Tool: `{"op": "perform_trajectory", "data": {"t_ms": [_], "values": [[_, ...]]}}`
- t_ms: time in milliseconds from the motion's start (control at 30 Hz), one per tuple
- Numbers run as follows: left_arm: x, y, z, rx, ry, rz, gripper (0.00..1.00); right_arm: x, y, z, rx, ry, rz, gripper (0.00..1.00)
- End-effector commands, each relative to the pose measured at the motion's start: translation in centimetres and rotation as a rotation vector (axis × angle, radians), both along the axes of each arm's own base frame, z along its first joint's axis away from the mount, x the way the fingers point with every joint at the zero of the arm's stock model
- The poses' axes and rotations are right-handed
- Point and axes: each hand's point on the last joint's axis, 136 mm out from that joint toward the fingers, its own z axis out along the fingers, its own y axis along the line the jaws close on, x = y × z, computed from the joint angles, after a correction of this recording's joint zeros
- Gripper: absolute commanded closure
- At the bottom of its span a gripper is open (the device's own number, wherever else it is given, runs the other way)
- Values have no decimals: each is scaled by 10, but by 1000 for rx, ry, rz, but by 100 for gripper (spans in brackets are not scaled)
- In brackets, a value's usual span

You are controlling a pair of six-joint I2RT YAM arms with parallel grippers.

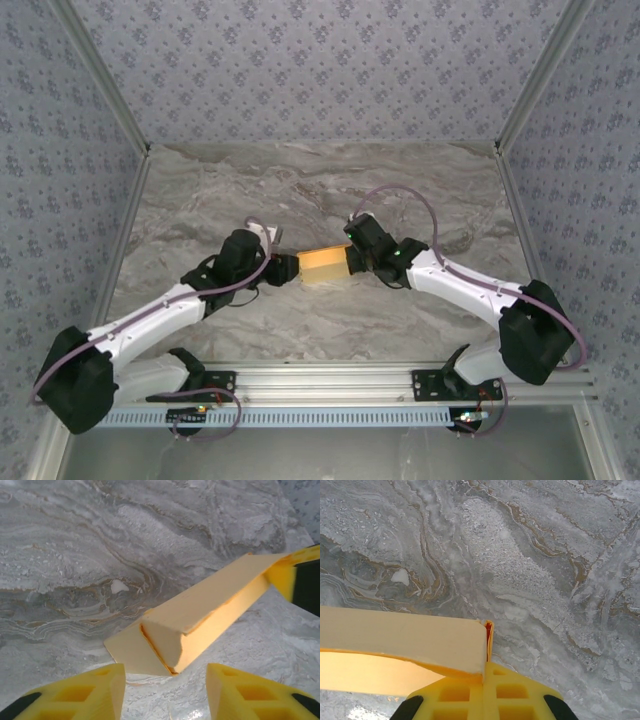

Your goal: Fold the paper box

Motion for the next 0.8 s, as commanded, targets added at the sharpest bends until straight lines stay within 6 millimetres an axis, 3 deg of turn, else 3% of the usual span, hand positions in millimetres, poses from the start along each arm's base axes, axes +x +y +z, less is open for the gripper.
{"op": "perform_trajectory", "data": {"t_ms": [0,200,433,767], "values": [[1,7,13,0,-25,11,46,-8,-11,-10,-65,19,0,99],[23,5,32,-81,-18,51,37,-8,-10,-10,-66,17,0,99],[51,-12,15,-88,57,43,36,-8,-9,-8,-68,14,2,99],[34,-17,-24,-72,143,9,38,-7,-9,-6,-65,3,-7,98]]}}
